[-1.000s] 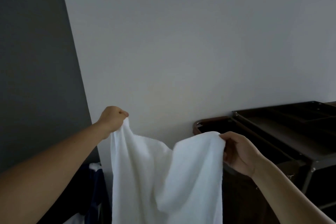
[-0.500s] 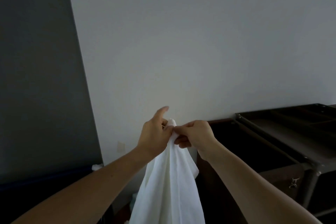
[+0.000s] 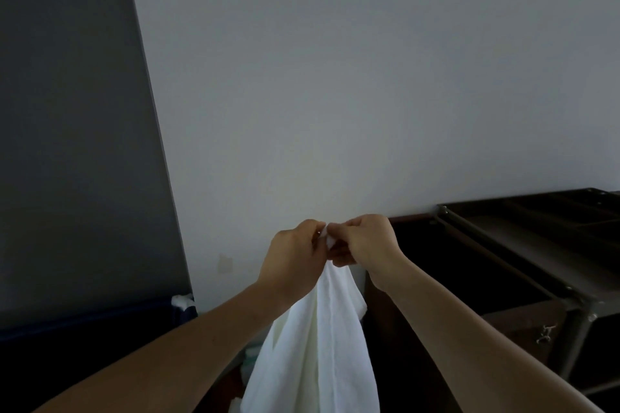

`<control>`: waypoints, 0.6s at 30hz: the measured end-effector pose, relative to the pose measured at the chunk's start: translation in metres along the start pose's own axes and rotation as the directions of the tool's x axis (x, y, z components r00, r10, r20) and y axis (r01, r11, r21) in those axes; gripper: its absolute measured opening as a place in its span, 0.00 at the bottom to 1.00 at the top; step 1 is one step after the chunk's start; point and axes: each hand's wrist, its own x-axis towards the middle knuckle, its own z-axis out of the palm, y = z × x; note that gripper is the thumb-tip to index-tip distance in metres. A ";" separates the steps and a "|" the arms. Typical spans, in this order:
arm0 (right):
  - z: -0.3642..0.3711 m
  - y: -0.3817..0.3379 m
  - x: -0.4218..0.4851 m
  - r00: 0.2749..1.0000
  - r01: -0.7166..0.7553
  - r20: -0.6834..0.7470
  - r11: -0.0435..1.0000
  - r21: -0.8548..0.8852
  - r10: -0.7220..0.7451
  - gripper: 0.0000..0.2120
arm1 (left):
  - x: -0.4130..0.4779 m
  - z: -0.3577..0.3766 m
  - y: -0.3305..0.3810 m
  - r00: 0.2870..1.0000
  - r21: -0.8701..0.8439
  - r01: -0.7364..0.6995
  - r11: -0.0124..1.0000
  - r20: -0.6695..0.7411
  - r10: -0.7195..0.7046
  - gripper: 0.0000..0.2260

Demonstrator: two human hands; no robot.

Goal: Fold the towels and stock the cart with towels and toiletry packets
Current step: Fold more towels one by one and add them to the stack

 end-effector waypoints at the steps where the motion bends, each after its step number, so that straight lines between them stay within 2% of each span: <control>1: -0.001 -0.002 0.001 1.000 -0.014 0.019 1.000 -0.004 0.014 0.09 | -0.001 0.001 0.000 1.000 -0.001 0.002 1.000 0.004 -0.002 0.09; 3: -0.001 -0.003 0.002 0.997 -0.053 0.051 0.998 -0.015 0.053 0.07 | -0.002 0.003 0.001 0.999 0.008 0.028 1.000 0.026 -0.028 0.11; 7: -0.003 -0.004 0.000 0.984 -0.132 0.120 0.991 -0.018 0.133 0.14 | -0.004 0.005 -0.003 0.992 0.032 0.073 0.997 0.105 -0.076 0.14; 11: -0.008 -0.008 -0.003 0.964 -0.114 0.235 0.991 -0.064 0.126 0.13 | 0.001 -0.004 -0.012 0.996 -0.032 0.071 0.997 0.054 -0.069 0.11; 14: -0.020 -0.003 0.000 0.957 0.035 0.288 0.997 -0.067 -0.014 0.11 | 0.015 -0.015 -0.014 0.997 -0.099 0.067 0.993 0.042 -0.063 0.03; 16: -0.028 0.006 0.003 0.958 0.158 0.255 0.983 -0.095 -0.130 0.10 | 0.025 -0.025 -0.013 0.996 -0.211 0.088 0.973 0.000 -0.090 0.06; 18: -0.037 0.018 0.009 0.961 0.252 0.171 0.943 -0.218 -0.217 0.10 | 0.036 -0.041 -0.007 0.989 -0.334 0.074 0.939 -0.095 -0.112 0.07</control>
